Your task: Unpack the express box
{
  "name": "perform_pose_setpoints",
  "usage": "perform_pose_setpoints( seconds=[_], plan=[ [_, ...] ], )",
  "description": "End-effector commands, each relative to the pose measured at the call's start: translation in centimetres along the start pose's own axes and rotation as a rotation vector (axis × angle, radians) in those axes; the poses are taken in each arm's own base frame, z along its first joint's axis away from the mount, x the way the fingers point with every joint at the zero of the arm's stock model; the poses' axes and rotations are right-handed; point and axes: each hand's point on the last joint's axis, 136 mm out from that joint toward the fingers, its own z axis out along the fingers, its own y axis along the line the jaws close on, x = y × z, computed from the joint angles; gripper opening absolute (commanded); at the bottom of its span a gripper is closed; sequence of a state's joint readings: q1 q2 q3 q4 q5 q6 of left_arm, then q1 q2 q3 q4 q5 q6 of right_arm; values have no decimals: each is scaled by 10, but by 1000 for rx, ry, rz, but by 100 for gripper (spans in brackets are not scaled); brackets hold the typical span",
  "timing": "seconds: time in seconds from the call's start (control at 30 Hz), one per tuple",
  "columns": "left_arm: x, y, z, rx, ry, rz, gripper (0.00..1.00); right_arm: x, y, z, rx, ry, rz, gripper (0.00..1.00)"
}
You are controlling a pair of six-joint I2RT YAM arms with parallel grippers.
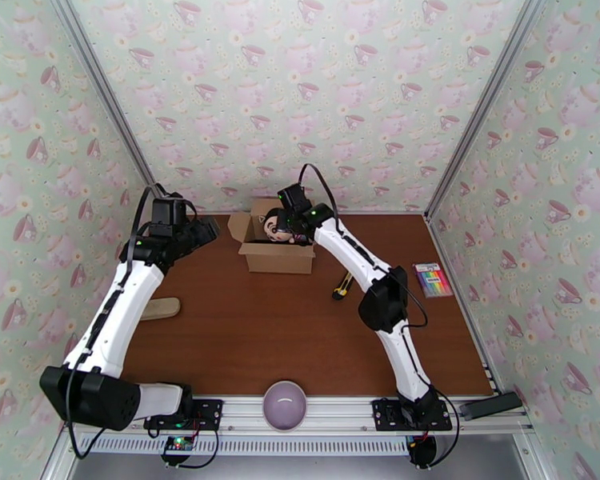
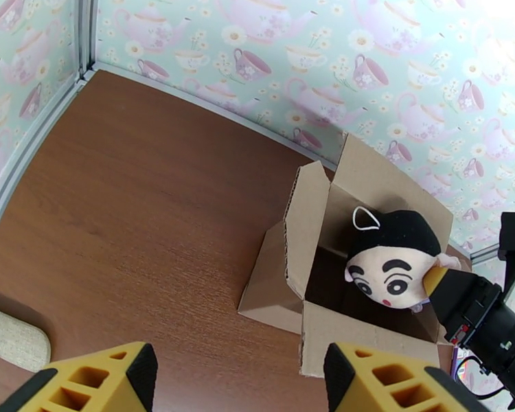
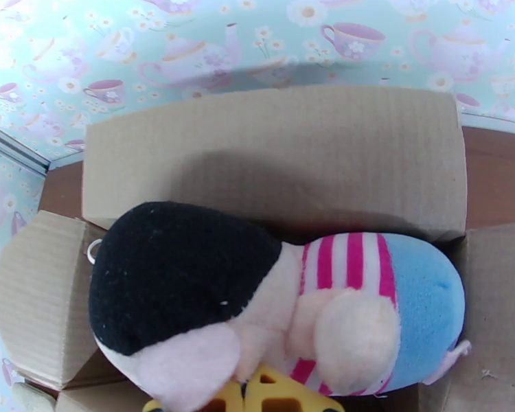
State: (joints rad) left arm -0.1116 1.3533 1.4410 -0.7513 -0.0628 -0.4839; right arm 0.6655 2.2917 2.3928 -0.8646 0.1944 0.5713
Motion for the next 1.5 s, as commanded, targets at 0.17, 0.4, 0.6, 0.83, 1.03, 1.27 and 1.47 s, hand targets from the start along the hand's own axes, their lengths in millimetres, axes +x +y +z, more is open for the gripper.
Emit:
perform_pose_setpoints(
  seconds=[0.17, 0.4, 0.6, 0.83, 1.03, 1.27, 1.47],
  plan=[
    [1, 2, -7, 15, -15, -25, 70, -47, 25, -62, -120, -122, 6, 0],
    [5, 4, -7, 12, -16, -33, 70, -58, 36, -94, -193, -144, 7, 0],
    [5, 5, -6, 11, -16, -40, 70, -65, 45, -121, -253, -158, -11, 0],
    [5, 7, -9, 4, -23, -40, 70, -58, 56, -153, -304, -143, -65, 0],
    [4, 10, -17, -11, -33, -36, 70, -46, 62, -182, -338, -132, -122, 0],
    [12, 33, -31, -106, -30, -17, 71, -25, 53, -214, -340, -112, -146, 0],
    [25, 48, -40, -140, -24, -27, 72, 9, 45, -231, -318, -38, -196, 0]
  ],
)
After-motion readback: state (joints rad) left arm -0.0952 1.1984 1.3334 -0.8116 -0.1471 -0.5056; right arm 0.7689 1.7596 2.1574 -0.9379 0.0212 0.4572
